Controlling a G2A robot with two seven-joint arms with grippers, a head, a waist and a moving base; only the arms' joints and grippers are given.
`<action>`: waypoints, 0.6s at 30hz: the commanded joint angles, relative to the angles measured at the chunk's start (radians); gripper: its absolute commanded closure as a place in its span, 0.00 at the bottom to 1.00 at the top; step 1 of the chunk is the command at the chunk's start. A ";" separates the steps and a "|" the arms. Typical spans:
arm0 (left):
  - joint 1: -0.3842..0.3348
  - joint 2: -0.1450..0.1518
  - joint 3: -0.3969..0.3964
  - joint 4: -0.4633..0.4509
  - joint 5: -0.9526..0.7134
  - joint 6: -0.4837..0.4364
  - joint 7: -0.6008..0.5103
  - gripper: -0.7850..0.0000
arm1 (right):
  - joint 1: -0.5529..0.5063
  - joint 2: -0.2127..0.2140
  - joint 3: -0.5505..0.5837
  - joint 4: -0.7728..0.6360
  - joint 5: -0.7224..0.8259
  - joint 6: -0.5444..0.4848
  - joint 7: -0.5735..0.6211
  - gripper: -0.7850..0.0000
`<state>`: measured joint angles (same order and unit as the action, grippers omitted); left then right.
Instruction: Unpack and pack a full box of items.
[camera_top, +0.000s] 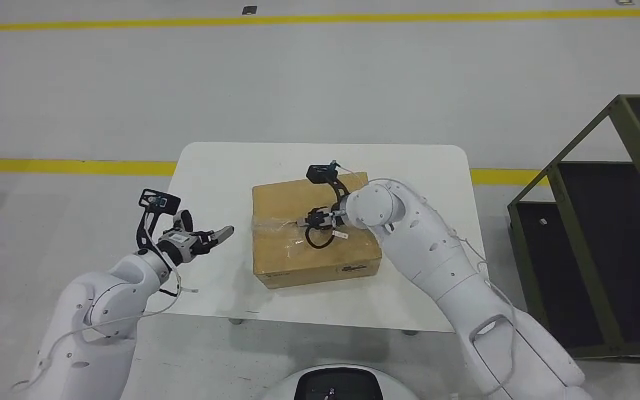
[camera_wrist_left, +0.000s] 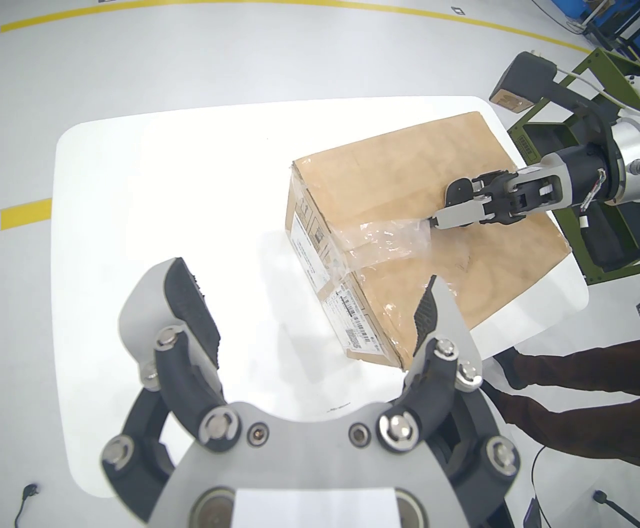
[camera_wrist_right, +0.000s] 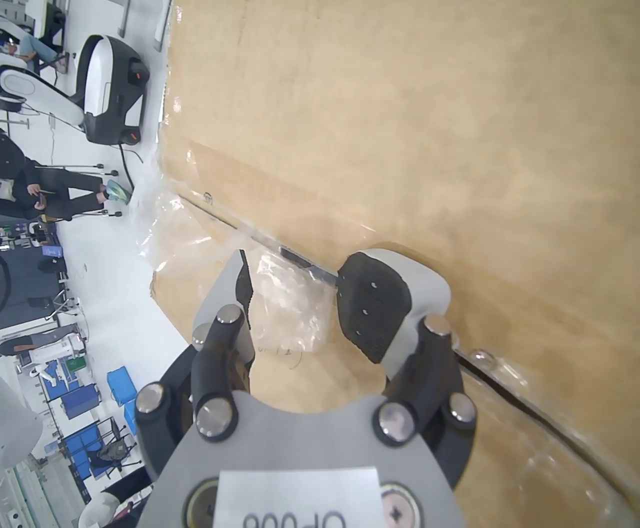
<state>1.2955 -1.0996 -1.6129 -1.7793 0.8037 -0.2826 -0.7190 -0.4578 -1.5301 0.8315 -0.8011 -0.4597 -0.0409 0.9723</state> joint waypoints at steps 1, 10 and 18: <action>-0.002 0.001 0.001 0.003 0.002 0.004 0.004 0.00 | 0.006 -0.007 -0.007 0.021 0.015 -0.015 -0.006 0.33; -0.008 0.006 0.004 0.012 0.004 0.013 0.017 0.00 | 0.024 -0.037 -0.025 0.098 0.090 -0.060 -0.016 0.55; -0.008 0.010 0.002 0.017 0.005 0.017 0.025 0.00 | 0.030 -0.061 -0.039 0.141 0.159 -0.111 0.005 1.00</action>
<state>1.2874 -1.0898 -1.6105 -1.7627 0.8093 -0.2665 -0.6947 -0.4282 -1.5882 0.7935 -0.6631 -0.3114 -0.1431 0.9748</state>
